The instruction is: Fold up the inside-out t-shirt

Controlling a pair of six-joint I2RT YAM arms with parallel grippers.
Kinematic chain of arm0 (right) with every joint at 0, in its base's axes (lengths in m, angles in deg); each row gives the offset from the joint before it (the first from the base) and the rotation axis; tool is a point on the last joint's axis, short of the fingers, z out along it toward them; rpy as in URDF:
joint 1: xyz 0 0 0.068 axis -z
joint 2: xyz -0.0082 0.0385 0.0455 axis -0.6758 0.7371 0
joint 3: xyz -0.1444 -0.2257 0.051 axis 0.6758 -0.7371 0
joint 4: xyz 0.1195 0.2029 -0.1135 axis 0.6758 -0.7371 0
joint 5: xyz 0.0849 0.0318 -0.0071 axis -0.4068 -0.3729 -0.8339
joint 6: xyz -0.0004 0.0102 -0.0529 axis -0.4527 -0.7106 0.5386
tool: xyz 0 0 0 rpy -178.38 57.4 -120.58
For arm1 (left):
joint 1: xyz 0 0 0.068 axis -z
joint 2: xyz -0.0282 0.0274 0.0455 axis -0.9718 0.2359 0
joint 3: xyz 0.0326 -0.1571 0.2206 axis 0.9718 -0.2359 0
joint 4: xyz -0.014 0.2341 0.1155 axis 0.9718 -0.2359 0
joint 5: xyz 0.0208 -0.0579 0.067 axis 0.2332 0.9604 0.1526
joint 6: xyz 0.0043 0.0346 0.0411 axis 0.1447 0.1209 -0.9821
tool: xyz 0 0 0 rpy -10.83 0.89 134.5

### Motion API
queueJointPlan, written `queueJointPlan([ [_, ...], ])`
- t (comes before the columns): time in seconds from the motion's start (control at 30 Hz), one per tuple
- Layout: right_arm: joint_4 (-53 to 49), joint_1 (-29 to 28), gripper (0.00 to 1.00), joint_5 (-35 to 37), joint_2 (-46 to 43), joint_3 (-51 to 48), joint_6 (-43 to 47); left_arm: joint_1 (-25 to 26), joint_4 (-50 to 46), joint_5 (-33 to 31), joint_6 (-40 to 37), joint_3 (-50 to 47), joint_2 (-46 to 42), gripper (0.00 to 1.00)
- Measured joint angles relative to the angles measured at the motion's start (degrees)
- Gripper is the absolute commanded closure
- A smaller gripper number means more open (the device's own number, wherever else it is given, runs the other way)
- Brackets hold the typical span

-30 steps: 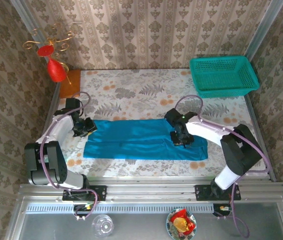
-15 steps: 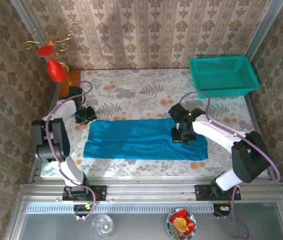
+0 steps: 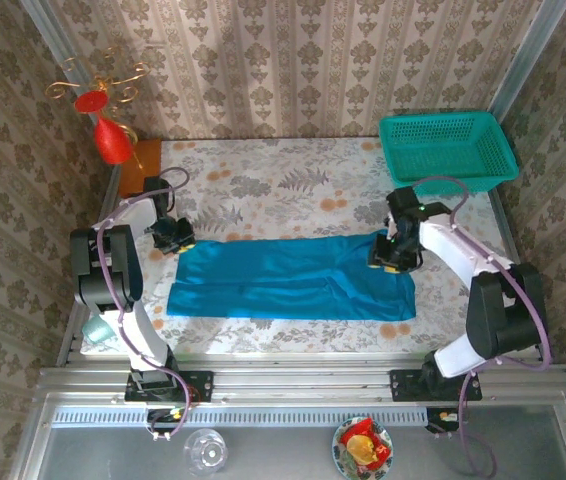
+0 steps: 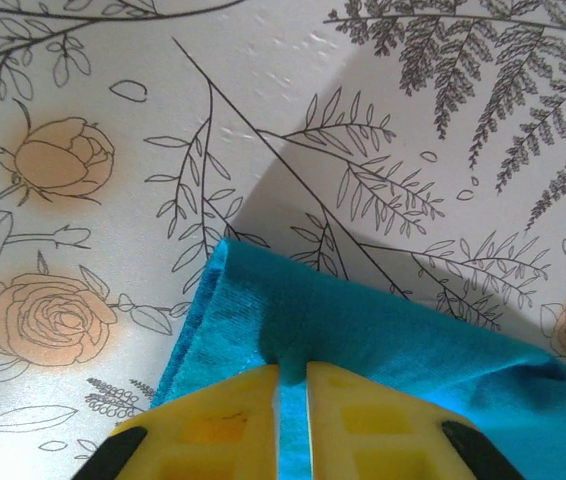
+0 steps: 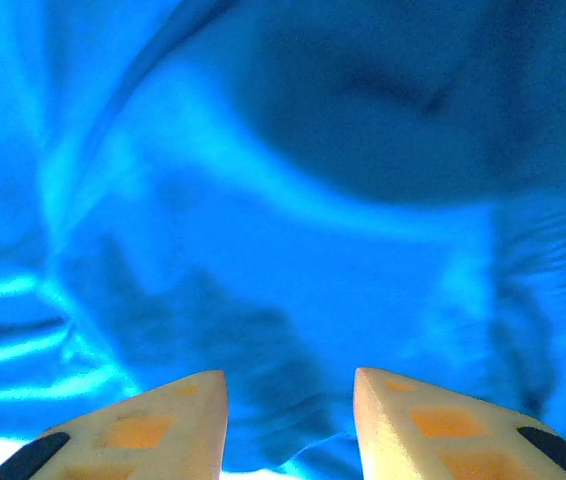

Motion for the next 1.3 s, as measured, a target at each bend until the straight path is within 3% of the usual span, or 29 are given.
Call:
queueJointPlan([
  [0.17,2.49,6.25,0.57,1.95,6.03,2.05,1.86,-0.04,0.04,-0.79,-0.22,0.0,1.38,0.88],
  [0.3,4.66,7.41,0.6,-0.2,11.08,2.67,3.02,-0.17,0.04,-0.94,-0.22,0.0,2.23,0.88],
  [0.37,5.35,7.41,0.7,-1.7,12.26,2.67,3.61,-0.33,0.04,-0.96,-0.22,0.0,2.23,0.88],
  [0.47,6.27,7.54,0.98,-3.02,12.52,2.67,3.87,-0.79,0.04,-0.94,-0.22,0.0,2.23,0.89],
  [0.5,6.29,7.61,1.0,-3.08,12.48,2.67,3.85,-0.94,0.04,-0.94,-0.22,0.0,2.23,0.91],
  [0.9,4.44,10.23,1.0,3.78,9.46,-0.85,3.39,-1.92,0.04,-0.96,-0.33,-0.02,2.23,0.94],
  [1.0,4.17,10.27,0.92,4.22,9.66,-0.83,3.39,-1.92,0.02,-0.98,-0.33,-0.02,2.23,0.93],
  [1.1,3.69,10.27,0.7,5.31,9.49,-0.74,3.1,-1.92,0.02,-0.98,-0.35,-0.02,2.21,0.9],
  [1.17,3.04,10.36,0.61,6.03,8.59,-0.74,3.34,-1.92,0.02,-1.03,-0.33,-0.04,2.1,0.89],
  [1.3,2.62,10.49,0.51,6.54,5.79,-0.74,3.76,-1.86,-0.13,-1.2,-0.33,-0.13,0.83,0.89],
])
